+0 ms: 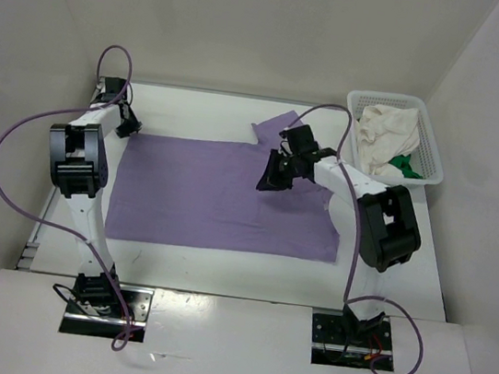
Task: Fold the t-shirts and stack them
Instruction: Grap the side of the flattened tshirt furthest away from the robot with both arms
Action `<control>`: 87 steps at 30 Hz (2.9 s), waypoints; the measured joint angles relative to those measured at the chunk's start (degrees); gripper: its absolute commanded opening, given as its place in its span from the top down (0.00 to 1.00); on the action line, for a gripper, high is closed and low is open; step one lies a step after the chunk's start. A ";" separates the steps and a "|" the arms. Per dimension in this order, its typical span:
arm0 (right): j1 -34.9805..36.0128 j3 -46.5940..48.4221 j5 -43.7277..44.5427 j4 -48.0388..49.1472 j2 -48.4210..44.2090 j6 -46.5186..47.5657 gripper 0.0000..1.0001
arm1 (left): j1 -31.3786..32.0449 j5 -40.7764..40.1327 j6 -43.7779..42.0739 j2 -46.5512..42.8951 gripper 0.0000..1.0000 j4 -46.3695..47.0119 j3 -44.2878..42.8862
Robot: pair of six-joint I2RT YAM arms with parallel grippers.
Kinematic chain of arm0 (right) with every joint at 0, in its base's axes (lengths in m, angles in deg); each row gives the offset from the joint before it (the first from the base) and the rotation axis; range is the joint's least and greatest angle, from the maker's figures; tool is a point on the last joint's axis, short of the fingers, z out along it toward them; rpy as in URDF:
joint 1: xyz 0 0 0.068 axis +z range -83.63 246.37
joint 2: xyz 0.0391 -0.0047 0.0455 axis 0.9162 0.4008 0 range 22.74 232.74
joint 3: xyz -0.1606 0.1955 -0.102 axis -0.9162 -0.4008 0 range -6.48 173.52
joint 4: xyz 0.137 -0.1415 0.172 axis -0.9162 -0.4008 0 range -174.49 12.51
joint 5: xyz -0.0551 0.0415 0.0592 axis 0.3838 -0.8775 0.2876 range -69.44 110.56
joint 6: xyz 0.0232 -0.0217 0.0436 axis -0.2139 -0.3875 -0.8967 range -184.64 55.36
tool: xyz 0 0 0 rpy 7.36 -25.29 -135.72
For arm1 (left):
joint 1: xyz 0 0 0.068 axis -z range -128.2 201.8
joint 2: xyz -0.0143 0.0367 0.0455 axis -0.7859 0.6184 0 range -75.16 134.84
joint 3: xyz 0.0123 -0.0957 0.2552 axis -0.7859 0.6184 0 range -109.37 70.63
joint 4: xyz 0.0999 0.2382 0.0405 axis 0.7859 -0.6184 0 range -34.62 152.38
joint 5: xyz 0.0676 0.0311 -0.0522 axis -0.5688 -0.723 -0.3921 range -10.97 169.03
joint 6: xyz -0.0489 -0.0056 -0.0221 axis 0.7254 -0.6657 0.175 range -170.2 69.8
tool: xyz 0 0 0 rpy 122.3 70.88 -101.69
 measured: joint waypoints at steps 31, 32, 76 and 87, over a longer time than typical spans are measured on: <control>-12.81 89.05 24.72 -10.67 59.23 7.10 0.40 | 0.15 1.11 1.14 -5.64 1.00 4.74 8.02; -12.83 89.05 25.35 -10.60 60.00 7.32 0.38 | 0.15 1.31 1.46 -5.64 1.00 4.81 8.02; -18.08 91.71 14.38 -8.68 63.39 -5.90 0.58 | 0.15 8.04 5.11 -12.59 1.00 5.81 14.03; -17.81 91.76 12.15 -9.25 63.39 -5.01 0.65 | 0.15 9.07 5.25 -12.48 1.00 5.90 14.03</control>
